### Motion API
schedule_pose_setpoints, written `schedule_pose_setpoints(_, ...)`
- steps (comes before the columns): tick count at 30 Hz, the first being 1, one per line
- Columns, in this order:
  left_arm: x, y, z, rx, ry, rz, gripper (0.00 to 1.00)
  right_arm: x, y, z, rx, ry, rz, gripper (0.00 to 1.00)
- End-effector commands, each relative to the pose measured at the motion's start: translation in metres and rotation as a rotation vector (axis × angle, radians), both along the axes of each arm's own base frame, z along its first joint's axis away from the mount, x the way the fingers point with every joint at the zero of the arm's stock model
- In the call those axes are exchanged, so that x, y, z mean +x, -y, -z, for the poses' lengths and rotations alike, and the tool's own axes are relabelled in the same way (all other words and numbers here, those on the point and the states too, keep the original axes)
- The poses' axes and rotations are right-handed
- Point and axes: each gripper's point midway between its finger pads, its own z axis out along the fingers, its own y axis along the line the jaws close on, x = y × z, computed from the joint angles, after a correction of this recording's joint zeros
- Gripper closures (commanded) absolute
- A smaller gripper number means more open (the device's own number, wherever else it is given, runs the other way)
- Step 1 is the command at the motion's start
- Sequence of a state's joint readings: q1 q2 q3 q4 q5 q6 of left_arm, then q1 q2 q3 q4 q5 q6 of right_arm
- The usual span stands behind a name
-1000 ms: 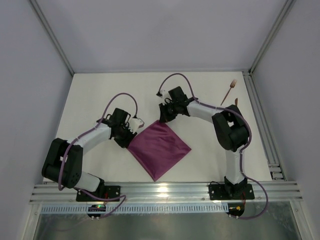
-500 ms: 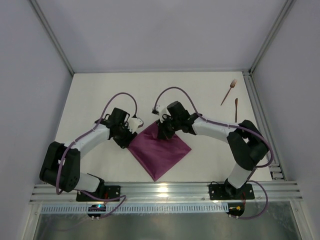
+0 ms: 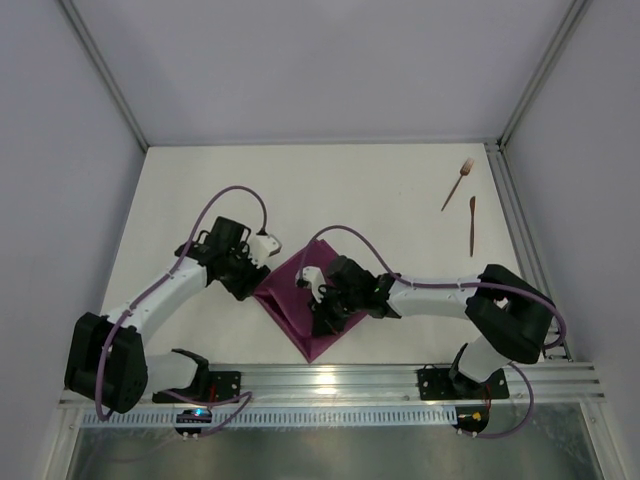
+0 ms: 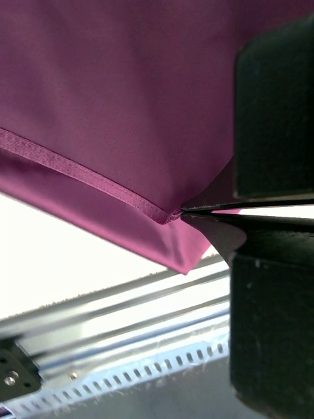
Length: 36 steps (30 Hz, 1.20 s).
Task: Fold the napkin into a case and place the utensils inside
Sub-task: Fold the top corner of the square-folded napkin at the center of the board.
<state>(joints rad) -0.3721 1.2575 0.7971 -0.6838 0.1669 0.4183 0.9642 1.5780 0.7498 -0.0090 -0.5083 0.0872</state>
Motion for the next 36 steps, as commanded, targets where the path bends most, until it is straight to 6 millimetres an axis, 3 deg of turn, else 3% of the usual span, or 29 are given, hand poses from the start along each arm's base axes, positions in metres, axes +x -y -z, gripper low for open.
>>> schedule_pose_setpoints(1,-0.002,-0.003,0.0,0.005,-0.009,-0.024,0.43,-0.014,-0.017,-0.024,0.096,0.031,-0.036,0.97)
schedule_pose_setpoints(10,0.007,0.003,0.001,-0.003,-0.016,-0.025,0.44,-0.037,-0.006,-0.01,0.066,0.011,-0.047,0.97)
schedule_pose_setpoints(19,0.009,0.018,0.004,-0.001,-0.01,0.031,0.44,-0.037,-0.004,-0.001,0.042,0.012,-0.065,0.97)
schedule_pose_setpoints(30,0.031,0.008,0.015,0.076,0.036,-0.011,0.6,-0.041,-0.002,0.005,0.039,0.004,-0.077,0.93)
schedule_pose_setpoints(36,0.021,0.005,0.024,0.092,0.009,0.017,0.62,-0.041,-0.001,0.012,0.035,-0.001,-0.058,0.92)
